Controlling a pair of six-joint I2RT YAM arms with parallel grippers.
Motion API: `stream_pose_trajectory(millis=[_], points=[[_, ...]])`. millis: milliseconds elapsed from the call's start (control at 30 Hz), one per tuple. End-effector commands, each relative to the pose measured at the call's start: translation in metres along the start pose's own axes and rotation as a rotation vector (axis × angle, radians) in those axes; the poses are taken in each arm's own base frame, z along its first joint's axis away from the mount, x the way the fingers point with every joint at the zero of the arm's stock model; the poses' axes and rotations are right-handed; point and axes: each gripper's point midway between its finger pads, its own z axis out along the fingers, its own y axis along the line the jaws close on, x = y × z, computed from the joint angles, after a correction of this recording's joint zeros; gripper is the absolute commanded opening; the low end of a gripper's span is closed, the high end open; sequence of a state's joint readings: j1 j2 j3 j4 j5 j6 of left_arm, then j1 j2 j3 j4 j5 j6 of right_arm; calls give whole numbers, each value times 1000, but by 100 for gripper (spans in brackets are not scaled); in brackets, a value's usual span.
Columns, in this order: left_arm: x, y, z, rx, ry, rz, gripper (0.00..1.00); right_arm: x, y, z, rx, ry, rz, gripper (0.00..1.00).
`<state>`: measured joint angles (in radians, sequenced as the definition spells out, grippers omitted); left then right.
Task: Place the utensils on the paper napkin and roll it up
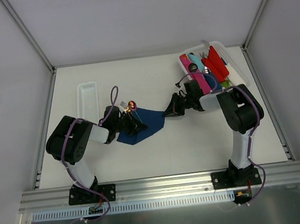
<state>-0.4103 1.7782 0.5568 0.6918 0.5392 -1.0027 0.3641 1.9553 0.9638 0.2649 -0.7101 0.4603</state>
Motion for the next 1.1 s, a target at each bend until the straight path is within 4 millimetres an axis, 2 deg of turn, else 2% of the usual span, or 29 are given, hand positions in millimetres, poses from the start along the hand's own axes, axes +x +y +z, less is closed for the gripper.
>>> stream_pose_trajectory(millis=[0,200,300,433,600,700,833,1067], points=[[-8,-2,-3,3,-25,30,0,-16,48,-14,-96,-35,-54,0],[-7,-1,-3,0,-25,31,0,-13,80,-16,-167,-21,-18,0],[-6,0,-3,-1,-22,30,0,2,90,-7,-179,27,0,0],[-7,0,-4,0,-24,28,0,23,91,9,-156,92,12,0],[-7,-1,-4,1,-24,31,0,46,85,28,-121,155,39,0],[-7,-2,-5,3,-24,32,0,52,82,35,-103,169,51,0],[-11,-7,-7,10,-31,44,0,58,62,43,-48,188,90,0],[-15,-18,-14,19,-49,67,0,64,39,47,36,201,91,0]])
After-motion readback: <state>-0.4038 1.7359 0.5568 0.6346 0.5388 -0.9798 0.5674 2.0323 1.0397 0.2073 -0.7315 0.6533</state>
